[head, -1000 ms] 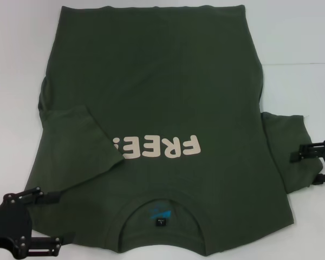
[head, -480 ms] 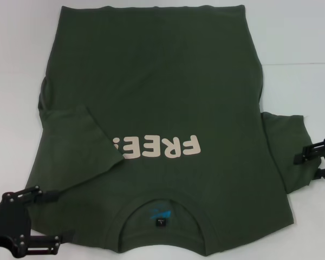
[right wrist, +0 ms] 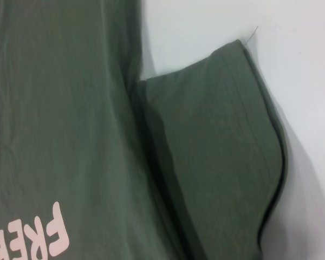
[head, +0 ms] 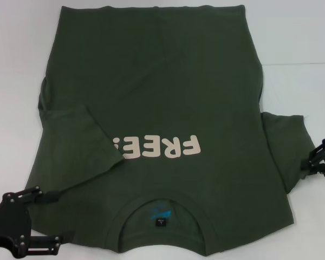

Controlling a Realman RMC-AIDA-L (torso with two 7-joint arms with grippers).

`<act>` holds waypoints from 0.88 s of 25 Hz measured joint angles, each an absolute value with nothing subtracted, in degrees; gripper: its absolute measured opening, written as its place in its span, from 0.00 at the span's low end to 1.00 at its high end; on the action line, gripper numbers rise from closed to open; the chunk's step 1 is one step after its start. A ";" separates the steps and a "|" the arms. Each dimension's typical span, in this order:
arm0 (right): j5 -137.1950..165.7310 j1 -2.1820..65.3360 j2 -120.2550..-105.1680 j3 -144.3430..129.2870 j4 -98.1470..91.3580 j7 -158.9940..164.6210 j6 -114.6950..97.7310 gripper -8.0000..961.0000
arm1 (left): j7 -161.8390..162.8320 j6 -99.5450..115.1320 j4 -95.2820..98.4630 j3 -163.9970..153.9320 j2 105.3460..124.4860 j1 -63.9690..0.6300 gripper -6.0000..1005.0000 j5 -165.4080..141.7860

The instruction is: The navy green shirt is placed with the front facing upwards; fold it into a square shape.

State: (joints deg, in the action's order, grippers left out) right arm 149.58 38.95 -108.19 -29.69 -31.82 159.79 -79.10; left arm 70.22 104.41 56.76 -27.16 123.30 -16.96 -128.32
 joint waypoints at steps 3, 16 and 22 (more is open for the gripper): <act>149.59 39.03 -108.19 -30.15 -31.76 159.84 -79.09 0.26 | 70.23 104.41 56.76 -27.10 123.30 -16.96 0.93 -128.38; 149.64 38.98 -107.80 -31.37 -33.36 158.96 -79.98 0.05 | 70.22 104.51 56.78 -27.07 123.30 -16.61 0.93 -128.06; 149.00 37.05 -108.20 -29.93 -40.40 158.73 -83.57 0.06 | 70.44 104.51 56.78 -26.73 123.30 -16.74 0.93 -128.03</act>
State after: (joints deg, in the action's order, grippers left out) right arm 149.00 37.05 -108.20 -29.94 -40.40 158.73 -83.57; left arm 70.44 104.51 56.78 -26.73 123.30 -16.74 -128.03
